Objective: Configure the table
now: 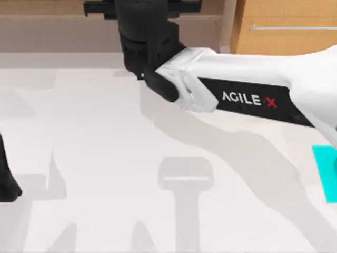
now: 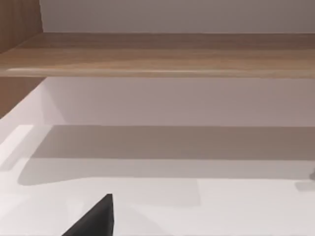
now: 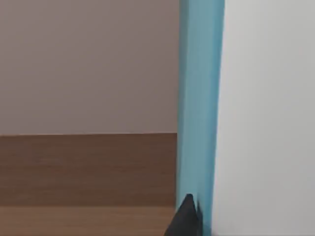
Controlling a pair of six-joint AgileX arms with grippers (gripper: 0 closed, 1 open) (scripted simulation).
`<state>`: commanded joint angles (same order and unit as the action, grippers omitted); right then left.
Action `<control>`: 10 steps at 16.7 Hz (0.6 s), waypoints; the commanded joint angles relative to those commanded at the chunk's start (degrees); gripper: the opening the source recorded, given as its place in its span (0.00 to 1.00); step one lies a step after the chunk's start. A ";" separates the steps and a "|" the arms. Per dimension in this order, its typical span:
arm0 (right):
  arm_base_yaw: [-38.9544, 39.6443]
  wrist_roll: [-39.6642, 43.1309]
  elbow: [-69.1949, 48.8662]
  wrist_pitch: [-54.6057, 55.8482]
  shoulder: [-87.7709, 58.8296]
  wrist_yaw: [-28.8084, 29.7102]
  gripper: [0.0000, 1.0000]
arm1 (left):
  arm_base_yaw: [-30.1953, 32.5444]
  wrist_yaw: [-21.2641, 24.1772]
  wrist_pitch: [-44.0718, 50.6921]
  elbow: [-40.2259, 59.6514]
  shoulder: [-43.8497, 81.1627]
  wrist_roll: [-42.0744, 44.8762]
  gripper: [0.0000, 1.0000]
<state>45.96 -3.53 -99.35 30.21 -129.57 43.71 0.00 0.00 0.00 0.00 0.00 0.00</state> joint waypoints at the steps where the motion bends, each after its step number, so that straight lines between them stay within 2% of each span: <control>1: 0.33 -1.47 3.10 0.49 2.18 -1.39 0.00 | 0.00 0.00 0.00 0.00 0.00 0.00 1.00; 6: 1.15 -11.70 24.52 2.99 14.85 -11.51 0.00 | 0.00 0.00 0.00 0.00 0.00 0.00 1.00; 10: -1.65 -22.24 44.36 4.59 24.60 -21.83 0.00 | 0.00 0.00 0.00 0.00 0.00 0.00 1.00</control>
<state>44.31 -25.77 -54.99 34.80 -104.97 21.88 0.00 0.00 0.00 0.00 0.00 0.00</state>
